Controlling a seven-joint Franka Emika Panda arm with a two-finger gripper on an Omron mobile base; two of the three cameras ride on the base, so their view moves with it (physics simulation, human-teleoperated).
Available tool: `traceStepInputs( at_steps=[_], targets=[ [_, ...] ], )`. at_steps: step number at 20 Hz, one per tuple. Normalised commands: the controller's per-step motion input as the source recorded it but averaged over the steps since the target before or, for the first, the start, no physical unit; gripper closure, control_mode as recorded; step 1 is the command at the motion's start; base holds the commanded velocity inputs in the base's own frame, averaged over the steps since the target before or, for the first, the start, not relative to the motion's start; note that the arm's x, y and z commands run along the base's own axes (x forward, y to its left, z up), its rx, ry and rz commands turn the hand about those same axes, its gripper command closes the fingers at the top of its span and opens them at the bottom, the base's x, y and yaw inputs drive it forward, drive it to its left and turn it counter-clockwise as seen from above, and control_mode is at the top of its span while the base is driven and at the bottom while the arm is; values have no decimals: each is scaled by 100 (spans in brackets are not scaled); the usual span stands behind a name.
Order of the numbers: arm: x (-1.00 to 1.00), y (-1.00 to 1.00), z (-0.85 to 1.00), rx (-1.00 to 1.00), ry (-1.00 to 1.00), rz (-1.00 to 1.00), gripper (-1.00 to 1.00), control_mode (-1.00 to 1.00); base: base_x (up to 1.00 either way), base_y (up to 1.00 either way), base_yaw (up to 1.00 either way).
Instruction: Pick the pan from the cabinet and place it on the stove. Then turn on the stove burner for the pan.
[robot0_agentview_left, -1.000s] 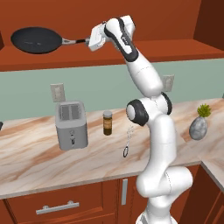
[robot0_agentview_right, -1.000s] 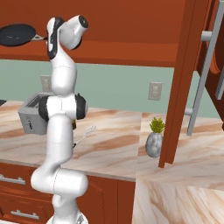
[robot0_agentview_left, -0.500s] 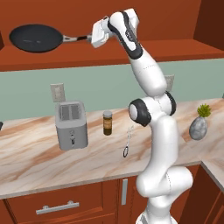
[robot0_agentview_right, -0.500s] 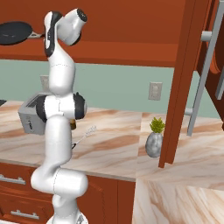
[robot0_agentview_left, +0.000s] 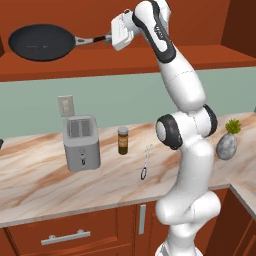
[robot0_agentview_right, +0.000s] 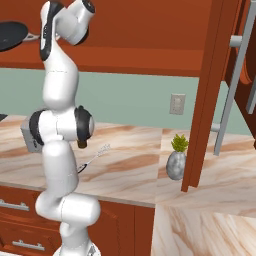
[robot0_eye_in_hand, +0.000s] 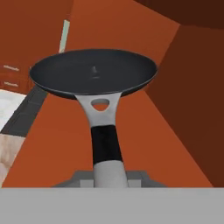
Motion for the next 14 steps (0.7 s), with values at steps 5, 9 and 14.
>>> traceStepInputs(
  at_steps=[5,9,14],
  targets=[
    [-94,0,-20,8,-18,-7,100,-100,0,0,0],
    [-94,0,-33,10,-19,-7,100,-100,0,0,0],
    [-90,0,-15,10,-17,-8,100,-100,0,0,0]
  ],
)
